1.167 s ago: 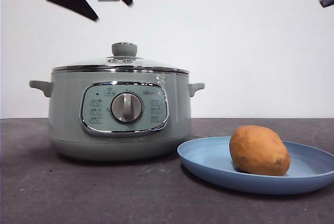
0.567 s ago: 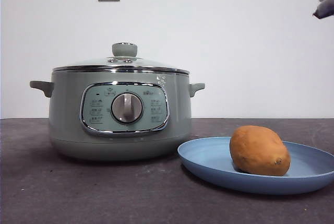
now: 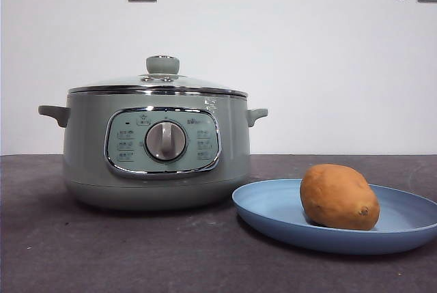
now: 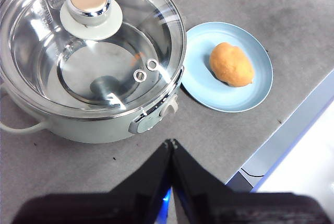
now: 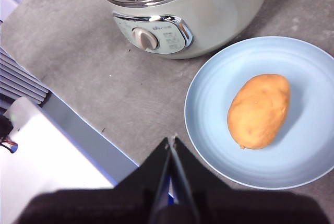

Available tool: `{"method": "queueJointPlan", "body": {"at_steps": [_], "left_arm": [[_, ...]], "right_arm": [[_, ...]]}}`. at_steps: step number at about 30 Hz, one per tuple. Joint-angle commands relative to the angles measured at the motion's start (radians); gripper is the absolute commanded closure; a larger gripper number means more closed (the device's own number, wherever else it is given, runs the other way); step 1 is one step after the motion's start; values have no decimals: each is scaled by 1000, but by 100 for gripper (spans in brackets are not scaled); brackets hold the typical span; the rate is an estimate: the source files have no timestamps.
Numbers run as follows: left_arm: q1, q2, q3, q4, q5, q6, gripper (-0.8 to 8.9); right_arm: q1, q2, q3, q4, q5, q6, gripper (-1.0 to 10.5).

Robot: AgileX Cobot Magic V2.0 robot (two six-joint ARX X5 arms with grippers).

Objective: Take the potato out from the steamer,put the potato on the plate,close the lid

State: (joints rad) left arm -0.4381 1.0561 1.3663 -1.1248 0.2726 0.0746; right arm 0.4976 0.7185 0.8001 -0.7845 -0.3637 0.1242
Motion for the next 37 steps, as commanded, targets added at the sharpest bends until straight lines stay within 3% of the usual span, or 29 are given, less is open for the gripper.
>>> {"method": "queueJointPlan", "body": {"at_steps": [1,19,24,29,37], "left_arm": [[-2,0,-2,1,-7,-3,817],[0,-1,-2,35,-18,-1,817],[98,-66,-5,254,-58,64,817],[227,-182,-55,495,-55,64,817],[422,-447,-421,924,-63,66,817]], "right_arm": [[1,-1,2,5,3,9,946],[1,-1,2,5,3,9,946],[1,-1,2,5,3,9,946],[1,-1,2,5,3,9,946],[1,-1,2,5,3,9,946]]}}
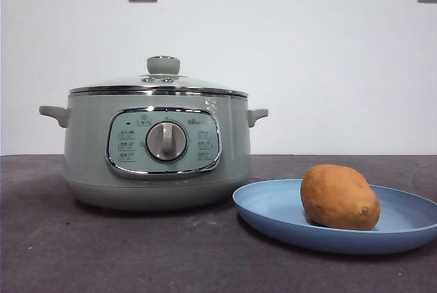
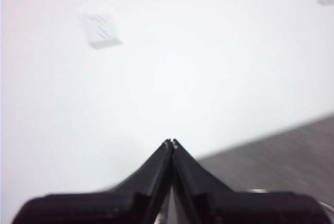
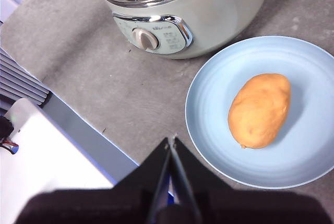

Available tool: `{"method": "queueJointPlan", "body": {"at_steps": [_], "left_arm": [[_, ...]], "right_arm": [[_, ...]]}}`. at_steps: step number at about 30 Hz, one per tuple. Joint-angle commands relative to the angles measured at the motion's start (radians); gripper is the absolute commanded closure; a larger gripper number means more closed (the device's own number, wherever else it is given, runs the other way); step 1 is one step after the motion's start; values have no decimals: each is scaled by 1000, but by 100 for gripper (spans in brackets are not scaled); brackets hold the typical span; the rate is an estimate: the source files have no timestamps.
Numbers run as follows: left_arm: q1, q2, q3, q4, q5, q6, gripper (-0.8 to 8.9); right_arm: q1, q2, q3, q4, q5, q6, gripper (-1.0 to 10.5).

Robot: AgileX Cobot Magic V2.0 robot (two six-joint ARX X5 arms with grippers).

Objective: Take the potato out from the steamer,put the potato on the plate,close the lid

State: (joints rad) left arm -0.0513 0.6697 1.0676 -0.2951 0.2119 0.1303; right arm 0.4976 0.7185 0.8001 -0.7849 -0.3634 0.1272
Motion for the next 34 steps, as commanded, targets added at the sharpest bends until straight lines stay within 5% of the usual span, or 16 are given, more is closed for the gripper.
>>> {"method": "queueJointPlan", "body": {"at_steps": [1,7,18,34], "left_arm": [[49,-91,-174,133,-2,11,817],[92,-282,-492,277,-3,9,817],[92,-525,-880,281,-3,-27,817],[92,-668,-1065,208,-2,-101,817]], "right_arm": [[1,-1,2,5,3,6,946],[1,-1,2,5,3,6,946],[1,-1,2,5,3,6,946],[1,-1,2,5,2,6,946]]}}
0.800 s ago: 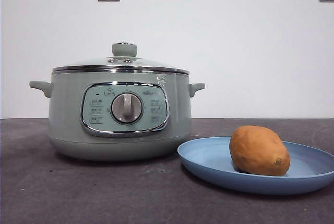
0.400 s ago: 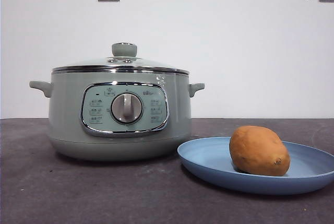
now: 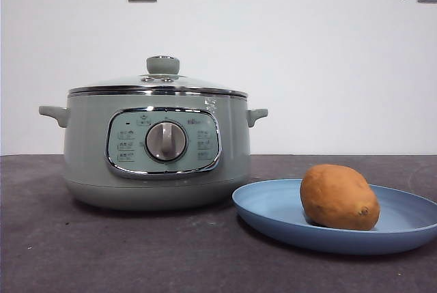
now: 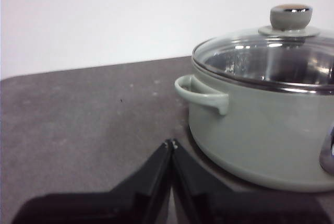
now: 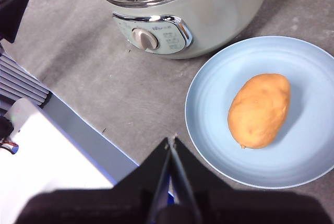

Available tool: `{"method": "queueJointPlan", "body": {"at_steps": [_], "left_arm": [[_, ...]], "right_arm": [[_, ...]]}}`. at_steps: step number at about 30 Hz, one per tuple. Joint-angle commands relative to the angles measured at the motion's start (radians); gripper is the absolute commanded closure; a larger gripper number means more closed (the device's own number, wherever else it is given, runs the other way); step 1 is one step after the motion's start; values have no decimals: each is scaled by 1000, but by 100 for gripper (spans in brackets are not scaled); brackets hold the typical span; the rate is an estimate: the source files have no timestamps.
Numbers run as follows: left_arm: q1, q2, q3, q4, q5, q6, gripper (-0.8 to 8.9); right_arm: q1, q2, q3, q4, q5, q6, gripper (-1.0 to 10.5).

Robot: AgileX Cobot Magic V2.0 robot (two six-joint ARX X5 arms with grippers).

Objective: Take the potato out from the steamer,put the potato on the plate,close the lid

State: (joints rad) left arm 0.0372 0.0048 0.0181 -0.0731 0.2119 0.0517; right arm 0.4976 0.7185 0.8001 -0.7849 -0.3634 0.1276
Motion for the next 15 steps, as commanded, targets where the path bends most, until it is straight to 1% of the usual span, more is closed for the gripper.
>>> {"method": "queueJointPlan", "body": {"at_steps": [1,6,15], "left_arm": [[3,-3,-15,-27,-2,-24,817],[3,-3,-15,-105,-3,-25,817],[3,-3,-15,-98,-1,-26,817]], "right_arm": [[1,-1,2,5,3,5,946],[1,-1,2,5,3,5,946],[1,-1,2,5,3,5,946]]}}
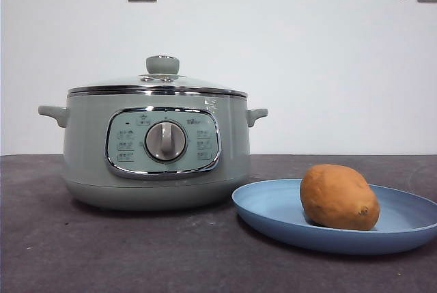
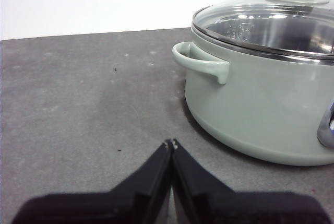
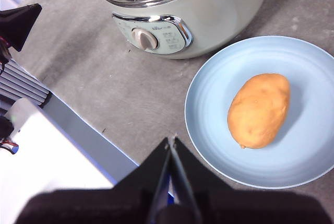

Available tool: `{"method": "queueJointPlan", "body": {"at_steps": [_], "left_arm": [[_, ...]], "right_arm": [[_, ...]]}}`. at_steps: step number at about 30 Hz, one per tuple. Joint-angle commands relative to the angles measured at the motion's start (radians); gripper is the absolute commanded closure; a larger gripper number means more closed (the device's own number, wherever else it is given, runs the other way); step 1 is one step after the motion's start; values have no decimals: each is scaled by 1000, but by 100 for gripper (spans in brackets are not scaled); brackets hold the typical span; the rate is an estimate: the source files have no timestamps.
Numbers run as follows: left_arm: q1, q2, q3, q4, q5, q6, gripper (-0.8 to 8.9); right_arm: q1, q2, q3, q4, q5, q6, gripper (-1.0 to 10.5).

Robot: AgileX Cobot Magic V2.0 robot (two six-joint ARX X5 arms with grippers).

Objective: Take the potato out from the steamer,put the potato on the plate,close the lid

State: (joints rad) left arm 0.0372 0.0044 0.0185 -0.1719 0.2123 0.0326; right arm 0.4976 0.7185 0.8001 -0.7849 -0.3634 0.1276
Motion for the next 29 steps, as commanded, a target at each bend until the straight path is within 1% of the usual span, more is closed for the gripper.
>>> {"method": "queueJointPlan", "body": {"at_steps": [1,17,18,19,22,23,27,29], "left_arm": [[3,-3,-16,0,-1,-7,817],[3,-3,-16,0,-2,-6,817],[3,-3,-16,0,-2,-6,817],[3,-3,-16,0,-2,-6,817],[3,-3,-16,0,-2,-6,817],[3,-3,-16,0,-2,-6,817],[3,-3,-16,0,-1,-6,817],[3,-3,-16,0,-2,-6,817]], "right_arm": [[1,-1,2,5,3,5,946],[2,-1,2,5,3,5,946],[3,-4,2,6,3,-5,946],[-6,-13,2,15,15,-38,946],[-57,-61,1,34,76,-105,946],[-84,-82,-1,49,77,-119,946],[-209,-187,-34,130,75,-126,946],[-280,-252,-80,191,82,-129,946]]}}
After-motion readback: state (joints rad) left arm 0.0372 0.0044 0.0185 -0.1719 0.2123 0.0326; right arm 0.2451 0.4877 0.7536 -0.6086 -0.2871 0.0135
